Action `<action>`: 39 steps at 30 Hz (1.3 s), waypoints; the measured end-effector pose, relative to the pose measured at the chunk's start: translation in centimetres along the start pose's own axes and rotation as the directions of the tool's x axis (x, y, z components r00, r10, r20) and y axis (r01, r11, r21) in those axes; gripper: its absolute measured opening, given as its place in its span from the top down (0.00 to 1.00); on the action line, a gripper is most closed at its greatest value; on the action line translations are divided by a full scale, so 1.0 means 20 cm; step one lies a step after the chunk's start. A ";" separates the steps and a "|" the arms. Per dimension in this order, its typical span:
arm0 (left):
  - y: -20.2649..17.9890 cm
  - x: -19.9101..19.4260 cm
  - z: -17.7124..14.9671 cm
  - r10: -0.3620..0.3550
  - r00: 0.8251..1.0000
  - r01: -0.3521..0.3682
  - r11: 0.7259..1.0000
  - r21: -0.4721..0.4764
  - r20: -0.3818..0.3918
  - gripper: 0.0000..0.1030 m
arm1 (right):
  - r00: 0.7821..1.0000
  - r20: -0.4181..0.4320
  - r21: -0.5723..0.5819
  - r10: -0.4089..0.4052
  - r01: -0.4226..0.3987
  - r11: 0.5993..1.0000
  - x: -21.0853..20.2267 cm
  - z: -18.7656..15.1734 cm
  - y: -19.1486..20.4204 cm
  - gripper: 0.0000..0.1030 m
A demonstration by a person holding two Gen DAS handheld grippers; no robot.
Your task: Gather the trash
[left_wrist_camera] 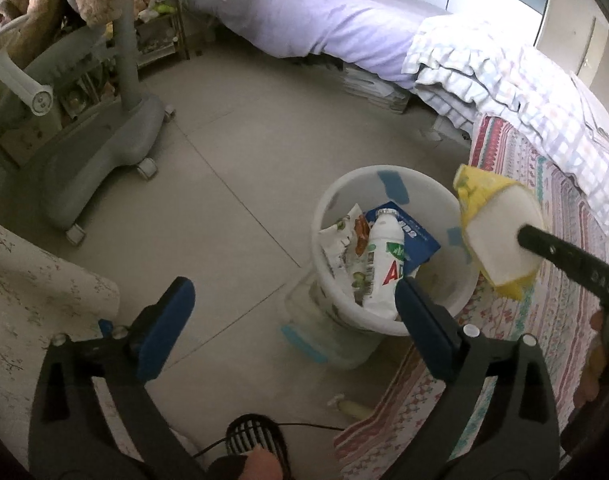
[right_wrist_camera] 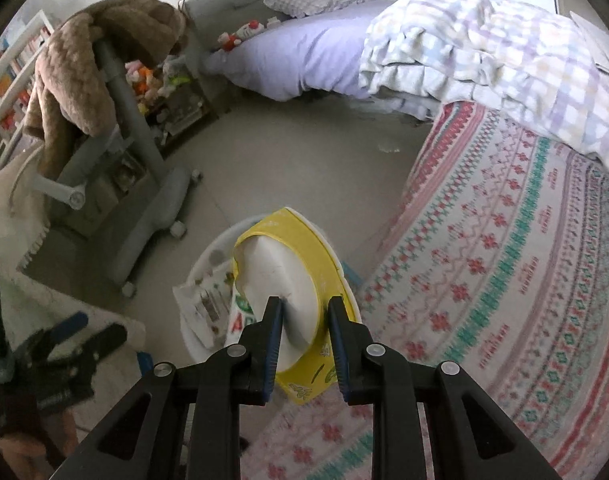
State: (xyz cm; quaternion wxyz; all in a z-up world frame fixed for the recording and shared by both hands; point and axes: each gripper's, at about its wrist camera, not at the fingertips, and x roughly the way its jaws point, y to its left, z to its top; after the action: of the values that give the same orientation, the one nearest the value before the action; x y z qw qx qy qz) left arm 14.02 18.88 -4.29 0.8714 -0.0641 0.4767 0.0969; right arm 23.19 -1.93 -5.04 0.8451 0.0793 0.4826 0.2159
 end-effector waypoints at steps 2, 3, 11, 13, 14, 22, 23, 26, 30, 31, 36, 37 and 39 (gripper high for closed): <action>0.00 0.00 0.00 -0.007 1.000 0.007 1.000 0.004 0.002 0.01 | 0.999 0.023 0.002 0.039 -0.039 0.999 0.03 0.00 0.01 0.74; 0.00 0.00 0.00 -0.008 1.000 0.008 1.000 0.008 0.005 0.01 | 0.998 0.033 0.007 0.057 -0.057 0.998 0.03 0.00 0.01 0.73; 0.00 -0.07 -0.02 -0.021 0.999 0.020 1.000 0.011 0.031 0.01 | 0.997 0.071 0.061 0.039 -0.044 0.997 0.00 0.00 -0.03 0.40; 0.00 -0.08 -0.02 -0.028 0.999 0.029 1.000 -0.003 0.037 0.01 | 0.996 0.083 0.071 0.038 -0.044 0.997 -0.05 -0.01 -0.04 0.40; -0.01 -0.10 -0.02 -0.037 0.998 0.038 0.999 -0.013 0.042 0.01 | 0.995 0.089 0.076 0.037 -0.044 0.996 -0.09 -0.02 -0.05 0.40; -0.06 -0.18 -0.08 -0.062 0.998 0.063 0.998 -0.022 0.031 0.01 | 0.995 0.093 0.020 -0.048 0.046 0.999 -0.40 -0.15 -0.08 0.33; -0.07 -0.21 -0.09 -0.054 0.998 0.054 0.998 -0.023 0.025 0.01 | 0.993 0.097 0.011 -0.063 0.063 0.998 -0.44 -0.17 -0.09 0.32; -0.11 -0.28 -0.13 -0.058 0.998 0.058 0.998 -0.033 0.021 0.01 | 0.989 0.112 0.015 -0.091 0.090 0.996 -0.60 -0.26 -0.11 0.29; -0.18 -0.38 -0.20 -0.071 0.997 0.070 0.997 0.007 0.037 0.01 | 0.978 0.106 0.038 -0.179 0.176 0.984 -0.76 -0.37 -0.16 0.26; -0.21 -0.40 -0.22 -0.069 0.997 0.068 0.997 0.026 0.039 0.01 | 0.972 0.107 0.036 -0.208 0.205 0.978 -0.79 -0.39 -0.17 0.26; -0.31 -0.53 -0.34 -0.069 0.995 0.061 0.994 0.095 0.076 0.01 | 0.933 0.162 0.051 -0.322 0.318 0.947 -0.97 -0.53 -0.19 0.17; -0.33 -0.55 -0.37 -0.076 0.994 0.068 0.992 0.103 0.082 0.01 | 0.928 0.174 0.067 -0.330 0.323 0.944 -1.01 -0.57 -0.20 0.16; -0.35 -0.58 -0.40 -0.093 0.992 0.083 0.990 0.114 0.085 0.01 | 0.920 0.184 0.080 -0.345 0.336 0.939 -1.05 -0.64 -0.21 0.16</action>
State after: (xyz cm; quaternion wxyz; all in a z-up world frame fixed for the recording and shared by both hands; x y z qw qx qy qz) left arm 2.87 9.19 1.36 0.8977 -0.0325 0.4381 0.0347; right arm 4.31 -15.97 3.36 0.9109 0.0348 0.4087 0.0455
